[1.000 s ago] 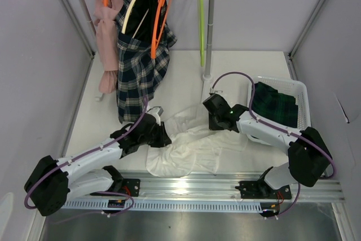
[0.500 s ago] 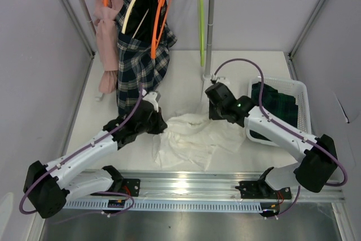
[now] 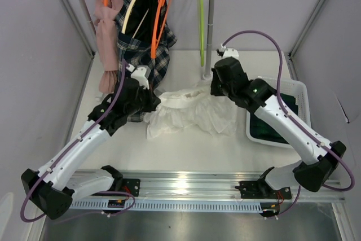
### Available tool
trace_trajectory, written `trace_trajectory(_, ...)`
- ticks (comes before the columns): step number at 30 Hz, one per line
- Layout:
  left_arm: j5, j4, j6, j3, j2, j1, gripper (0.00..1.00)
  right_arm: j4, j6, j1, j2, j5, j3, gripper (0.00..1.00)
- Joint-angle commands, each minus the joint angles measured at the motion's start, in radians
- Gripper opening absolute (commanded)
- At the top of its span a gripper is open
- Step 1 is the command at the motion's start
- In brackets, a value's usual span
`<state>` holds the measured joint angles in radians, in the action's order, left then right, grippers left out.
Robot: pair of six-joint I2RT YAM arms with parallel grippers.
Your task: Place the skirt on the hanger
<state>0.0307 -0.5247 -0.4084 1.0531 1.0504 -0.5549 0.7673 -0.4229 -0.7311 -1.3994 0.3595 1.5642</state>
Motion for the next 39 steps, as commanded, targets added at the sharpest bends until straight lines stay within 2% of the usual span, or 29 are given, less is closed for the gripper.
trace_trajectory(1,-0.063,-0.009,0.011,-0.086,-0.001,0.006,0.00,0.015,-0.043,-0.005,0.080,0.010,-0.143,0.02)
trace_trajectory(2,-0.081,0.011,-0.003,-0.105,-0.012,0.007,0.00,-0.008,-0.062,-0.008,0.105,-0.004,-0.252,0.02)
trace_trajectory(6,-0.126,0.087,-0.041,-0.258,-0.015,0.004,0.01,-0.091,-0.148,-0.030,0.180,-0.040,-0.490,0.01)
trace_trajectory(11,-0.184,0.178,-0.079,-0.389,0.011,-0.011,0.07,-0.177,-0.209,-0.060,0.208,-0.067,-0.621,0.00)
trace_trajectory(14,-0.193,0.193,-0.076,-0.401,0.010,-0.025,0.21,-0.186,-0.214,-0.076,0.192,-0.065,-0.622,0.00)
trace_trajectory(17,-0.204,0.187,-0.063,-0.393,-0.012,-0.030,0.45,-0.187,-0.214,-0.091,0.174,-0.053,-0.607,0.00)
trace_trajectory(20,-0.219,0.166,-0.041,-0.378,-0.046,-0.030,0.55,-0.188,-0.214,-0.102,0.162,-0.048,-0.595,0.00)
trace_trajectory(21,-0.222,0.160,-0.027,-0.363,-0.056,-0.028,0.59,-0.189,-0.215,-0.102,0.157,-0.047,-0.593,0.00)
trace_trajectory(24,-0.218,0.115,-0.004,-0.323,-0.098,-0.030,0.62,-0.188,-0.217,-0.105,0.146,-0.045,-0.584,0.00)
trace_trajectory(33,-0.265,0.029,0.088,-0.164,-0.208,-0.030,0.63,-0.186,-0.215,-0.108,0.135,-0.042,-0.576,0.00)
trace_trajectory(36,-0.264,0.029,0.102,-0.032,-0.224,-0.028,0.63,-0.184,-0.217,-0.110,0.131,-0.040,-0.581,0.00)
trace_trajectory(39,-0.178,0.067,0.111,0.193,-0.181,-0.028,0.64,-0.189,-0.217,-0.108,0.128,-0.045,-0.586,0.00)
